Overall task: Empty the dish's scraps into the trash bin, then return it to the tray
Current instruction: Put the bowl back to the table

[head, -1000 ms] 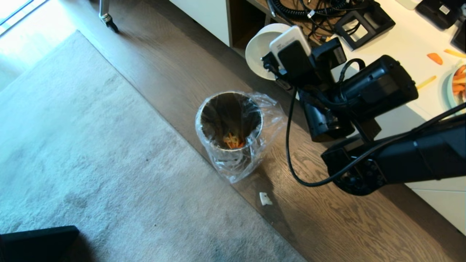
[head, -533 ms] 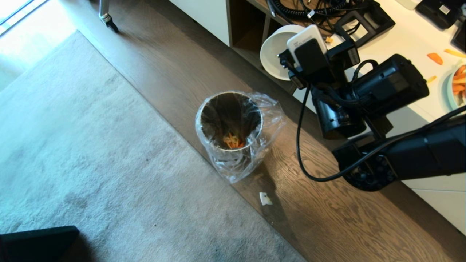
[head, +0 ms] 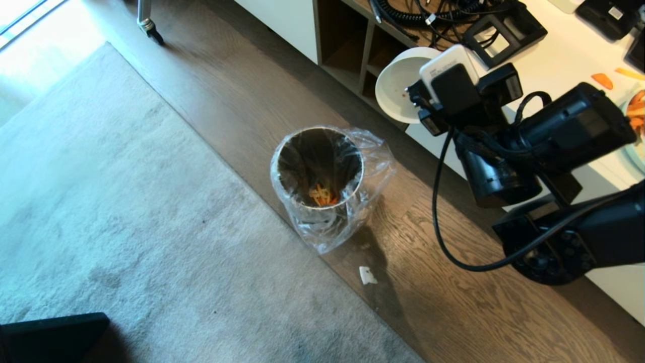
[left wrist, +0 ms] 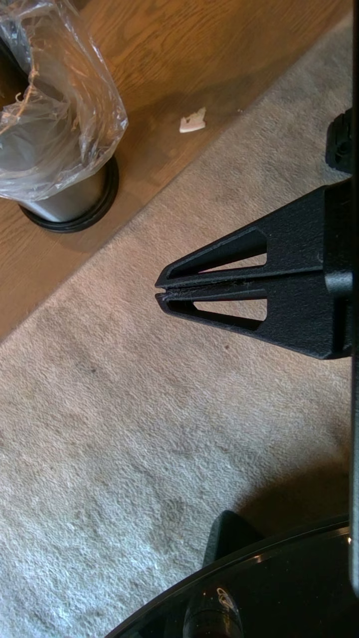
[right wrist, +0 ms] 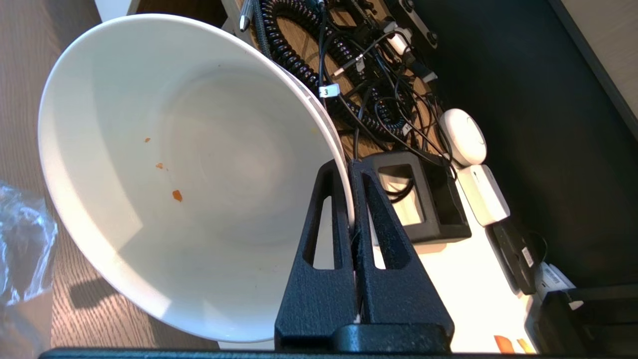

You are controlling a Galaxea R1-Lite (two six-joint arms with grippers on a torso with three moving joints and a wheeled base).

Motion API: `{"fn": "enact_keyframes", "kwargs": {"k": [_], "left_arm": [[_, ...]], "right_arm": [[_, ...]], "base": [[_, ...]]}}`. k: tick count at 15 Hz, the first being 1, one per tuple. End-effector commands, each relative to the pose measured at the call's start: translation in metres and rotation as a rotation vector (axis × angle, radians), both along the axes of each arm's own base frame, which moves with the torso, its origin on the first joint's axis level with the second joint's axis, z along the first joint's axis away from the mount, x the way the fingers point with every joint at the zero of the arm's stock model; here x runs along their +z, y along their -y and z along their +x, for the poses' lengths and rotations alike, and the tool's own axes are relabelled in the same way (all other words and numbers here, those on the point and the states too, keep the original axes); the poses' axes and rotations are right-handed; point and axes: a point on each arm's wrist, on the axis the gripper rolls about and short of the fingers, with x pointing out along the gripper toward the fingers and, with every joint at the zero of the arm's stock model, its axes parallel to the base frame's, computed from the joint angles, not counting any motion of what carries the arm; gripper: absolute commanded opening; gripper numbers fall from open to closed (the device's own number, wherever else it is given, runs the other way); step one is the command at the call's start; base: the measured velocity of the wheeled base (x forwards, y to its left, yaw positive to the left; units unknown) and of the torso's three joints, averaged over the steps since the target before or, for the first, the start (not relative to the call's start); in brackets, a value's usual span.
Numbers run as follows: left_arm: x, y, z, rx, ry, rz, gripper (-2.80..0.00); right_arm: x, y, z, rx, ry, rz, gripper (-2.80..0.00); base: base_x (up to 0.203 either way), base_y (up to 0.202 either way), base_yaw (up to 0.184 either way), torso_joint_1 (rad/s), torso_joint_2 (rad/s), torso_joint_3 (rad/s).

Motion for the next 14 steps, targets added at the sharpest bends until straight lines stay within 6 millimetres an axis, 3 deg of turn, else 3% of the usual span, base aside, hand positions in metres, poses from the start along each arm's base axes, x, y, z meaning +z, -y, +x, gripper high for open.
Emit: {"fn": "enact_keyframes", "kwargs": {"k": [1, 4, 9, 14], "left_arm": [[0.000, 0.000, 0.000, 0.001, 0.001, -0.001, -2.80], [0.000, 0.000, 0.000, 0.001, 0.001, -0.001, -2.80], [0.000, 0.000, 0.000, 0.001, 0.001, -0.001, -2.80], [0.000, 0.000, 0.000, 0.001, 0.001, -0.002, -2.80]], "right_arm": [[0.007, 0.015, -0.019, -0.009, 0.028, 0.021, -2.80], [-0.002, 0.030, -0.034, -0.024, -0.014, -0.009, -2.80], [-0.021, 0.082, -0.051, -0.148, -0.091, -0.048, -2.80], [-0.023, 0.115, -0.068, -0.214, -0.200, -0.055, -2.80]], "base": [[0.000, 0.000, 0.000, 0.000, 0.00, 0.000], [0.000, 0.000, 0.000, 0.000, 0.00, 0.000], [0.000, 0.000, 0.000, 0.000, 0.00, 0.000], [0.000, 0.000, 0.000, 0.000, 0.00, 0.000]]}}
